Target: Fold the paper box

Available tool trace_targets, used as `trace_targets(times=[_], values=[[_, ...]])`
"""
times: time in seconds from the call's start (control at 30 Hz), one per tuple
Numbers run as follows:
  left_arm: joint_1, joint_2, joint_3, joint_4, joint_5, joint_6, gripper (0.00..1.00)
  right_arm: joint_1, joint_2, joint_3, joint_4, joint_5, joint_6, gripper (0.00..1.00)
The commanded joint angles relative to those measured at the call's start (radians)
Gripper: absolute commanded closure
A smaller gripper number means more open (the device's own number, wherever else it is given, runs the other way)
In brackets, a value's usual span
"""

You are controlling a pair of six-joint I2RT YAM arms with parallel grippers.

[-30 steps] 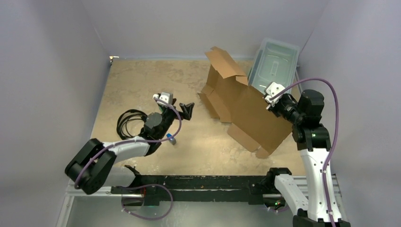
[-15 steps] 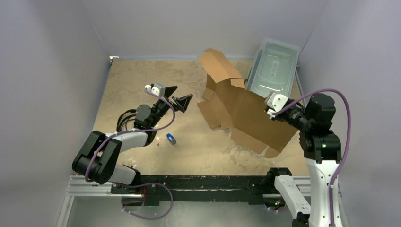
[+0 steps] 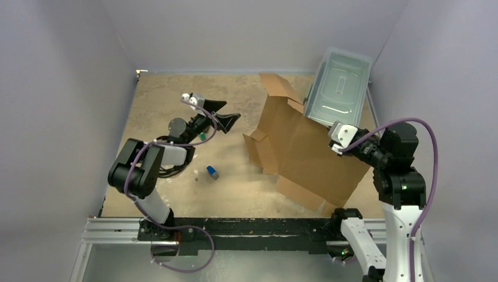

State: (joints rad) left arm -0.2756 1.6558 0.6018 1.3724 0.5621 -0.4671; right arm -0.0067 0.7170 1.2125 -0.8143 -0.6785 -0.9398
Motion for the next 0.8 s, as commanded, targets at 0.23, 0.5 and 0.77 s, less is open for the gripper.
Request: trace_targets(times=[0.23, 0.5, 0.77], values=[[-0.033, 0.132, 0.102, 0.009, 0.072, -0.052, 0.06, -0.001, -0.017, -0.078, -0.025, 0.146, -0.147, 1.0], [-0.063, 0.123, 0.087, 0.017, -0.034, 0.135, 0.06, -0.001, 0.008, -0.043, -0.01, 0.154, -0.169, 1.0], [-0.056, 0.192, 0.071, 0.168, -0.051, 0.153, 0.08, -0.001, 0.009, -0.052, -0.009, 0.123, -0.158, 1.0]])
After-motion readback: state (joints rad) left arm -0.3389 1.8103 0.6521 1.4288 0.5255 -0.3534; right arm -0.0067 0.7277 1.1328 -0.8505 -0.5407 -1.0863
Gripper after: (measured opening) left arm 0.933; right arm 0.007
